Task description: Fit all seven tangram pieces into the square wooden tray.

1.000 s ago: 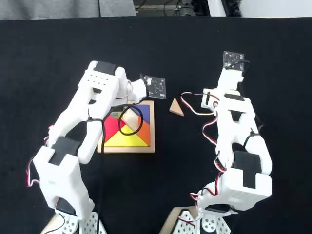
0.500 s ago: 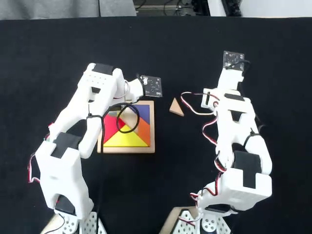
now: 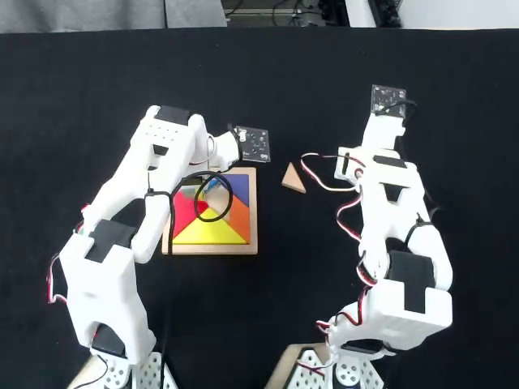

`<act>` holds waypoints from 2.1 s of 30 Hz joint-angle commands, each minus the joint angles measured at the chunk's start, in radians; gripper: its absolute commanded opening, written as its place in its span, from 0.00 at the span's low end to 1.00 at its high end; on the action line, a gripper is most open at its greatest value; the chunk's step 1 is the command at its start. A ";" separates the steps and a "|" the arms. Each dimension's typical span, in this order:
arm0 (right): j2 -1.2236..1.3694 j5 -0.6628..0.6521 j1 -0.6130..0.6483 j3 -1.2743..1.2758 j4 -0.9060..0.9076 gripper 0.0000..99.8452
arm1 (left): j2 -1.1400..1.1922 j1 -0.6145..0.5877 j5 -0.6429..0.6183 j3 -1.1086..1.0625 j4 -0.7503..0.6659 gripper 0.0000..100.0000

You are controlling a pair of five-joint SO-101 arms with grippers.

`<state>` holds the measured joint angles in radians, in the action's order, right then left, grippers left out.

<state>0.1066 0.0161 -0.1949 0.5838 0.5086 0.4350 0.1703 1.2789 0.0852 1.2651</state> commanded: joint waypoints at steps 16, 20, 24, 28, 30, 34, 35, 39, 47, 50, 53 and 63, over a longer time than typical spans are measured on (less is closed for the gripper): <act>-0.065 0.006 0.009 -0.025 -0.017 0.01 | -0.006 0.018 -0.094 -0.073 -0.166 0.18; -0.064 0.006 0.009 -0.025 -0.017 0.01 | -0.006 0.019 -0.101 -0.143 -0.258 0.18; -0.064 0.006 0.009 -0.025 -0.017 0.01 | -0.006 0.008 -0.103 -0.154 -0.308 0.18; -0.064 0.006 0.009 -0.025 -0.017 0.01 | -0.015 -0.012 -0.103 -0.148 -0.305 0.18; -0.064 0.006 0.009 -0.025 -0.017 0.01 | -0.020 -0.024 -0.103 -0.148 -0.302 0.18; -0.064 0.006 0.009 -0.025 -0.017 0.01 | -0.017 -0.048 -0.103 -0.136 -0.302 0.18; -0.064 0.006 0.009 -0.025 -0.017 0.01 | -0.017 -0.051 -0.101 -0.136 -0.302 0.18; -0.064 0.006 0.009 -0.025 -0.017 0.01 | -0.020 -0.076 -0.100 -0.137 -0.301 0.18; -0.064 0.006 0.009 -0.025 -0.017 0.01 | -0.020 -0.077 -0.100 -0.061 -0.187 0.18; -0.064 0.006 0.009 -0.025 -0.018 0.01 | -0.020 -0.076 -0.103 0.016 -0.123 0.18; -0.064 0.006 0.009 -0.025 -0.018 0.01 | -0.020 -0.079 -0.103 0.081 -0.066 0.18; -0.064 0.006 0.009 -0.025 -0.018 0.01 | -0.064 -0.061 -0.218 0.582 0.385 0.18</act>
<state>0.1066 0.0161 -0.1949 0.5838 0.5086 0.4335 0.1043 1.0902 0.4150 1.4446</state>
